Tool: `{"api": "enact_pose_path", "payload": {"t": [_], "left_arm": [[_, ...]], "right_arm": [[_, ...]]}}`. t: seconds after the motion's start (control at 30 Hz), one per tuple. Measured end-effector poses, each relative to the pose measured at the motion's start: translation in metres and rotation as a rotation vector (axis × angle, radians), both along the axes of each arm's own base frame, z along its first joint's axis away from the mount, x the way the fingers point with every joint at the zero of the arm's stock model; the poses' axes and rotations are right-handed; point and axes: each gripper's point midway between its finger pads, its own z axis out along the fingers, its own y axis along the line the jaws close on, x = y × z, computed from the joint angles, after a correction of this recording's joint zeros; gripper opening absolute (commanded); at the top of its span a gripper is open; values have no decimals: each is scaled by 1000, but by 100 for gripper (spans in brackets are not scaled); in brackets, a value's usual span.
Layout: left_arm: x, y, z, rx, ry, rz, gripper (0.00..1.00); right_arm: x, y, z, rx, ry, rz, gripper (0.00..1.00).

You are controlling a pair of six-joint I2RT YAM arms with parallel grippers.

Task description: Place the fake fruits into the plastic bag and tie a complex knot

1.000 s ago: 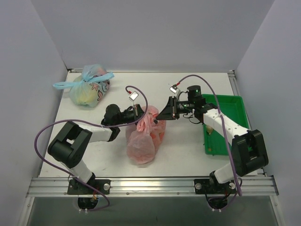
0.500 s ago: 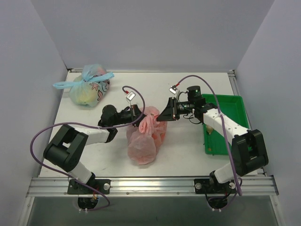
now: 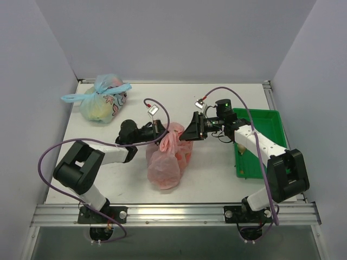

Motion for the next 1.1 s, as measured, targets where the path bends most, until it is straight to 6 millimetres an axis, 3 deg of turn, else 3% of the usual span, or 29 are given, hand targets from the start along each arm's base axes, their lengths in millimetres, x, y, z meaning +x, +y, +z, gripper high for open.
{"api": "enact_pose_path", "payload": {"t": [0.1, 0.2, 0.23, 0.3, 0.5, 0.63, 0.7, 0.93, 1.1], "left_arm": [[-2, -2, 0, -1, -1, -7, 0], [-2, -3, -1, 1, 3, -10, 0], [-2, -3, -2, 2, 5, -10, 0], [-2, -3, -3, 4, 9, -14, 0], [-1, 0, -2, 0, -1, -13, 25], [2, 8, 1, 4, -24, -6, 33], [1, 17, 2, 16, -43, -1, 35], [30, 84, 12, 172, -185, 150, 48], [34, 102, 29, 371, -346, 137, 51]], "right_arm": [[-2, 1, 0, 1, -1, 8, 34], [-3, 2, 2, 8, -4, 16, 21], [-3, 3, 3, 10, -5, 19, 9], [-3, 3, 5, 14, -13, 23, 0], [-1, 2, 5, 16, -20, 21, 0], [-1, 2, 5, 14, -35, 25, 0], [0, 2, 5, 13, -50, 30, 0], [4, 0, 22, -10, -135, 69, 0], [3, -2, 21, -32, -171, 88, 0]]}}
